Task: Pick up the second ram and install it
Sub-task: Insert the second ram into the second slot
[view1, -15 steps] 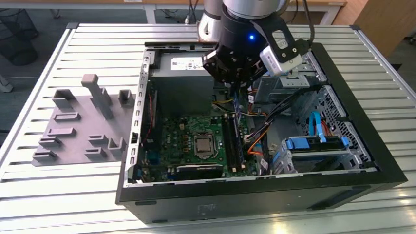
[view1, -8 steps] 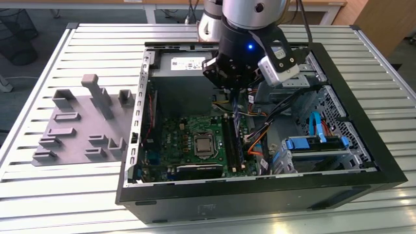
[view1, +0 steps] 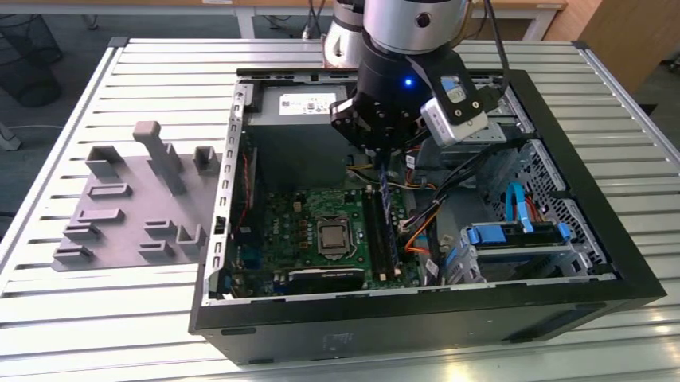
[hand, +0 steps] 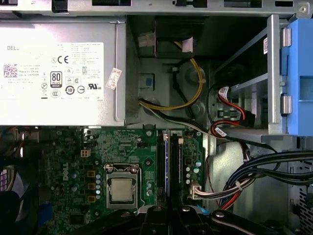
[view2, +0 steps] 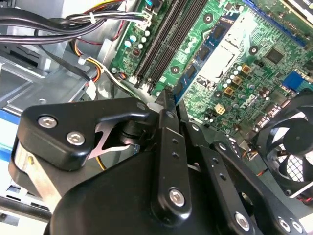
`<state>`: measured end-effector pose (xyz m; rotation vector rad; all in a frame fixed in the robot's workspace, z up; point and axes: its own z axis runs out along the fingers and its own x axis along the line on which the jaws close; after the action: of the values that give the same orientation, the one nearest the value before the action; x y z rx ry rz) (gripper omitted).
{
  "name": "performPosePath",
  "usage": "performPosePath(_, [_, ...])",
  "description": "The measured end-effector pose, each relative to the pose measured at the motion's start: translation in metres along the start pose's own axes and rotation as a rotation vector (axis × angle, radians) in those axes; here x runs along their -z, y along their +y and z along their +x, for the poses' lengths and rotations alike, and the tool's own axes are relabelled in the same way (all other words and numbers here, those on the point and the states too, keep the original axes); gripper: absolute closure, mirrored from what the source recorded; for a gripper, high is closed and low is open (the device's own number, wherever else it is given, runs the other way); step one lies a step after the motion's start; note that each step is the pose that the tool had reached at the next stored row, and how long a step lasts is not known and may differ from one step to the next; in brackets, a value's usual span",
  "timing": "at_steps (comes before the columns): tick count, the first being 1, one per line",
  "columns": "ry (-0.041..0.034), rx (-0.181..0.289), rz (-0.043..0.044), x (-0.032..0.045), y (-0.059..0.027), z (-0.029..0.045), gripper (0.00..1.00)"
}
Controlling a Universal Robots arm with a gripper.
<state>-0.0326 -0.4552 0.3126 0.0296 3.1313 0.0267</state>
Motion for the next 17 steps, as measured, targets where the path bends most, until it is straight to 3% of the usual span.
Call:
performPosePath(9, [0.0015,0.000,-0.0001,-0.0008,-0.0005,0.0000,0.86])
performPosePath(17, [0.0062,-0.005,0.0002,-0.0142,-0.0009,-0.0007,0.86])
